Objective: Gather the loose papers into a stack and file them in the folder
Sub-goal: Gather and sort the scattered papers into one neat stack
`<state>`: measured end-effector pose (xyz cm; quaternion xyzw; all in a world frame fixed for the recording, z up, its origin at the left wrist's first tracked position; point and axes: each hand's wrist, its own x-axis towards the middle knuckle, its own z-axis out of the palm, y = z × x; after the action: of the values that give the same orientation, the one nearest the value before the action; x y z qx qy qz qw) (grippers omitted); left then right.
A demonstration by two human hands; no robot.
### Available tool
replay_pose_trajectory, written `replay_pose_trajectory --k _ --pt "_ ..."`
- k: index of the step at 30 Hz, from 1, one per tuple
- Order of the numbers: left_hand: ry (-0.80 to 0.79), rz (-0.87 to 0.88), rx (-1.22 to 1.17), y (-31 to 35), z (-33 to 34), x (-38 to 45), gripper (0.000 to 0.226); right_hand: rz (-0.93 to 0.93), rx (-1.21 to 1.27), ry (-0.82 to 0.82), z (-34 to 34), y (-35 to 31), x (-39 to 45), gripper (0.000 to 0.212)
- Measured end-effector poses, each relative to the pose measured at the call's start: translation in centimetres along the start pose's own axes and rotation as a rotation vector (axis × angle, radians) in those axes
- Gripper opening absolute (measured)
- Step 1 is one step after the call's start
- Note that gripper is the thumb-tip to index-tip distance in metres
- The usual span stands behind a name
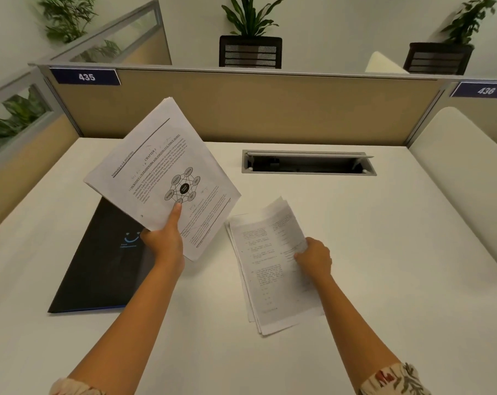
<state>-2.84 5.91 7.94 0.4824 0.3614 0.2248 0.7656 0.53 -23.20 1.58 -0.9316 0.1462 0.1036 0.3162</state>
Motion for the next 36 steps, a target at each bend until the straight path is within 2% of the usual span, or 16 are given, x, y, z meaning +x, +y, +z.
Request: replay_pose_trajectory --k 2,5,12,15,18,23,26,31,36 --pt "0.001 -0.002 0.003 0.1 0.0 0.1 0.048 0.026 -0.120 0.012 0.6 -0.1 -0.2 0.044" --pt "0.021 -0.008 0.007 0.1 -0.2 0.5 0.051 0.048 -0.159 0.014 1.2 -0.1 -0.7 0.073" --pt "0.034 -0.006 0.001 0.1 -0.3 0.4 0.051 0.198 -0.007 -0.014 0.9 -0.3 -0.3 0.085" --pt "0.031 0.015 -0.007 0.2 0.0 0.1 0.049 0.267 -0.053 -0.023 0.7 -0.5 0.0 0.089" --pt "0.024 0.044 0.006 0.4 0.2 -0.2 0.048 0.269 -0.125 -0.045 0.8 -0.5 0.1 0.080" --pt "0.038 0.084 0.037 0.5 0.3 -0.1 0.040 0.143 0.032 -0.005 1.1 0.9 -0.2 0.057" --pt "0.055 0.112 0.065 0.5 0.2 0.1 0.036 0.082 0.227 -0.020 1.1 2.7 0.3 0.047" --pt "0.061 0.158 0.113 0.9 -0.3 0.5 0.029 0.007 0.606 -0.010 0.2 6.2 0.3 0.017" --pt "0.049 0.192 0.147 0.8 -0.2 0.7 0.035 -0.076 0.886 -0.017 -1.5 6.3 -0.7 0.019"
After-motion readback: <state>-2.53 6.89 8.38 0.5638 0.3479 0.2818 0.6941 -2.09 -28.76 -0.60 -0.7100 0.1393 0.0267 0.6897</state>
